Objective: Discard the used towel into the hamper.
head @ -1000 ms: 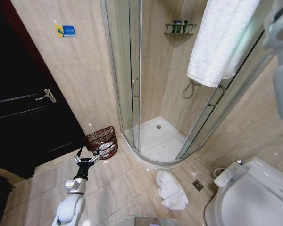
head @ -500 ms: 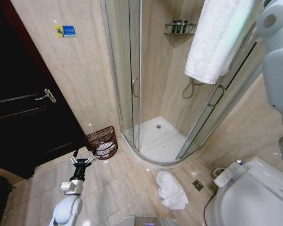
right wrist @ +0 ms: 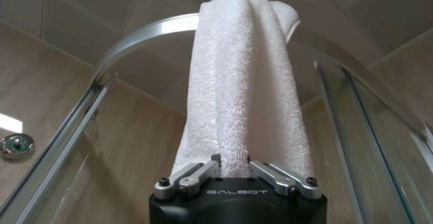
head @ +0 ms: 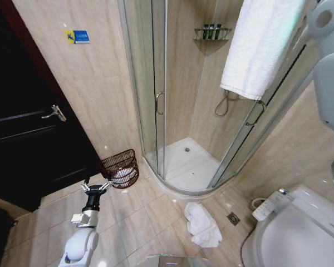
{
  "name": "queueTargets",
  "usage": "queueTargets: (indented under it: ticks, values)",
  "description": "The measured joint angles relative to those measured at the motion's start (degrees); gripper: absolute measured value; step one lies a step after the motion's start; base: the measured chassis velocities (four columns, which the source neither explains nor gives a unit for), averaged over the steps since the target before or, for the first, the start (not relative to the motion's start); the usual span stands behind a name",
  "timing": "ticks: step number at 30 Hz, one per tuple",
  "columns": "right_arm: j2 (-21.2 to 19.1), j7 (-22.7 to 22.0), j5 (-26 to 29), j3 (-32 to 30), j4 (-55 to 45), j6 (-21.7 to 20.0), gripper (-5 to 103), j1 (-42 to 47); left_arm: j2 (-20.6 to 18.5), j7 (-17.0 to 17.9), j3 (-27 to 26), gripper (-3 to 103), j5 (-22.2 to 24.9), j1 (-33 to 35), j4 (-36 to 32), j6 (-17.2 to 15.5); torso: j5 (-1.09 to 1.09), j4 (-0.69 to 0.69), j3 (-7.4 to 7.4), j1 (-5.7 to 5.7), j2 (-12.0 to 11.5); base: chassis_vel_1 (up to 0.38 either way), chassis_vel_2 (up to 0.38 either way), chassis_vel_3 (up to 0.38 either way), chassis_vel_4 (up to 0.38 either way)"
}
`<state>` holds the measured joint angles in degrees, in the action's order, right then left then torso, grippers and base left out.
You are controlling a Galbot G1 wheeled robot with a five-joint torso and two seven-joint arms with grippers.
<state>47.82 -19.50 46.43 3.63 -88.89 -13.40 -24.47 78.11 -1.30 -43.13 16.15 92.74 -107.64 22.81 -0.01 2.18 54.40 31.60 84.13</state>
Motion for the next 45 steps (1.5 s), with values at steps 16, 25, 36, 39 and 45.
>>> queueTargets:
  ticks: [16, 25, 36, 39, 45]
  values:
    - [-5.2, -0.3, 3.5, -4.7, -9.5, -1.0, 4, 10.9, -0.2, -0.4, 0.4, 100, -0.4, -0.6, 0.9, 0.2, 0.01, -0.01, -0.01, -0.01, 0.0, 0.0, 0.0, 0.0, 0.0]
    - [-7.2, -0.2, 3.6, -10.6, -15.1, -0.9, 4, 23.4, -0.1, -0.7, 0.6, 100, -0.5, -0.9, 1.4, 0.1, 0.01, 0.0, -0.01, -0.01, 0.0, 0.0, 0.0, 0.0, 0.0]
    - [-7.5, -0.2, 2.8, -13.7, -18.6, -0.2, 4, 33.4, 0.5, -0.9, 0.7, 100, -1.4, -2.0, 1.6, -0.3, 0.0, -0.01, 0.0, -0.01, 0.0, 0.0, 0.0, 0.0, 0.0]
    - [-6.8, -0.3, 2.3, -13.8, -18.7, -0.1, 4, 34.2, 0.7, -0.9, 0.9, 100, -1.5, -2.2, 1.2, -0.7, -0.02, 0.0, 0.0, -0.01, 0.0, 0.0, 0.0, 0.0, 0.0]
    - [-5.6, -0.4, 1.7, -14.6, -19.7, 0.0, 4, 36.8, 1.1, -1.0, 1.2, 100, -1.7, -2.2, 0.7, -0.9, 0.01, 0.0, 0.0, 0.0, 0.0, 0.0, 0.0, 0.0, 0.0]
